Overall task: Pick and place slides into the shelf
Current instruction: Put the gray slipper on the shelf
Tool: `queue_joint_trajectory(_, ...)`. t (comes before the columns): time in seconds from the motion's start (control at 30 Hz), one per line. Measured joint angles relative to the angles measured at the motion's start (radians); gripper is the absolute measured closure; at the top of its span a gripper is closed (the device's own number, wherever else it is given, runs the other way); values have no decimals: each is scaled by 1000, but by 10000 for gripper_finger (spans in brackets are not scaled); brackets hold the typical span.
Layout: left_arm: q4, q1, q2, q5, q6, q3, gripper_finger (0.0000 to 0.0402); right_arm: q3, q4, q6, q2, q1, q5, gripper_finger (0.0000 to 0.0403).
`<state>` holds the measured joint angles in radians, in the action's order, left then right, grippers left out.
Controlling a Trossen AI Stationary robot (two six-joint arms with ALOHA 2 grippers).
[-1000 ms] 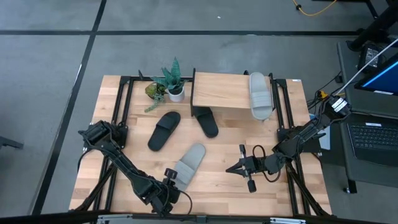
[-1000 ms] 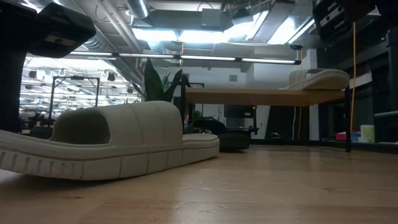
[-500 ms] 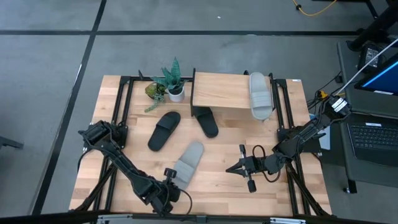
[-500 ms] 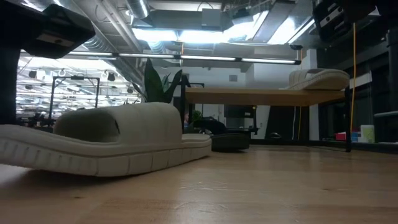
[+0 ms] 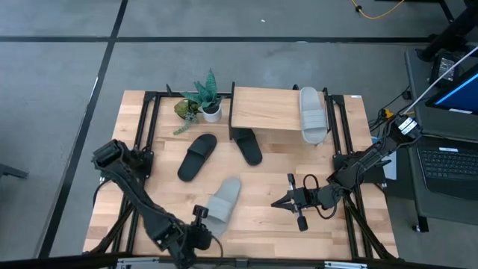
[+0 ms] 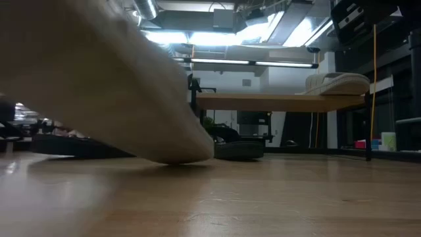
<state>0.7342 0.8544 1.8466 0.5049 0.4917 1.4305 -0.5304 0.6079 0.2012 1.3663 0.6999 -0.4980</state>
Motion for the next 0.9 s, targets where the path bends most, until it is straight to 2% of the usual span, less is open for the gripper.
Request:
queue_joint_trajectory(0.27, 213, 69, -31, 220, 5, 163, 401, 0, -1, -1, 0, 16, 0, 394)
queue_joint_trajectory(0.63, 248, 61, -29, 216, 50, 152, 401, 0, -1, -3, 0, 16, 0, 394)
queue_joint_trajectory(0.77, 270, 60, -29, 299, 49, 153, 401, 0, 0, -4, 0, 16, -6, 394)
queue_joint_trajectory(0.9, 320, 57, -29, 385, 54, 156, 401, 0, 0, -1, 0, 16, -98, 394)
